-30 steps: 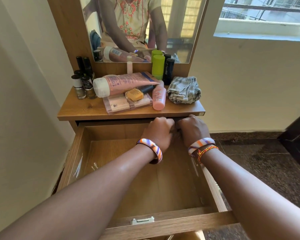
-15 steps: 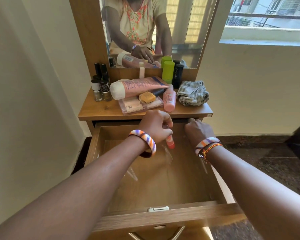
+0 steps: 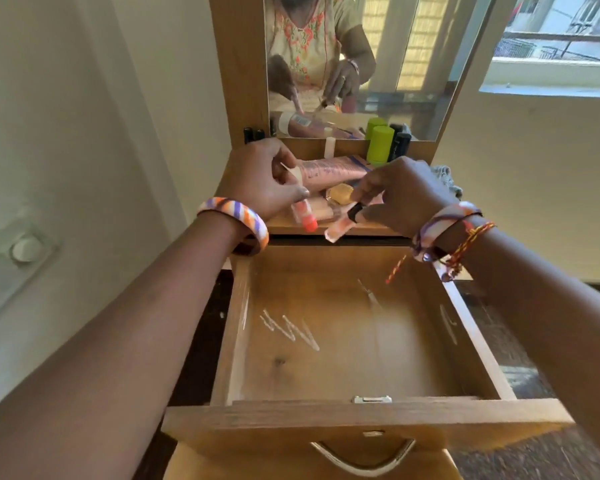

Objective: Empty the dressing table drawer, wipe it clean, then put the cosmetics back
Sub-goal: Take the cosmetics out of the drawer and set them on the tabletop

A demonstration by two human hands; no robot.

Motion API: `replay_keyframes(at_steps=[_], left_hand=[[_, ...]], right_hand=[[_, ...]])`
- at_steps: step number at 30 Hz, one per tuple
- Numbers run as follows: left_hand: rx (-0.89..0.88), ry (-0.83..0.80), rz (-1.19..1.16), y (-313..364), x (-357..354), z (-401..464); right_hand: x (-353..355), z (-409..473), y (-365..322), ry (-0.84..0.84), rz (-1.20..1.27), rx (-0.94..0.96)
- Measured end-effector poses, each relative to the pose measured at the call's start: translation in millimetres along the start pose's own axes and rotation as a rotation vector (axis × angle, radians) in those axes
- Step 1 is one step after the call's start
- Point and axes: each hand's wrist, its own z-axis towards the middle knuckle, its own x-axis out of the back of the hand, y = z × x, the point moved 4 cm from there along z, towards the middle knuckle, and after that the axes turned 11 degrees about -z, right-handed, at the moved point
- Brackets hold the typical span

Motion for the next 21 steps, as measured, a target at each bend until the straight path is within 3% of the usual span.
replay_keyframes(at_steps=[5, 10, 21], left_hand=[[-0.023, 0.096, 0.085, -20.6, 38.0, 14.2], [0.006, 0.151, 0.089, -41.5, 38.0, 27.7], [0.027, 0.129, 0.109, -65.9, 20.7, 39.8]], right_hand=[[3.8, 33.2, -53.8, 0.126, 0.036, 0.102], [-7.4, 59.0, -91.5, 0.199, -0.205, 0.182], [-31.2, 80.3, -105.0, 0.15, -0.332, 0.231]])
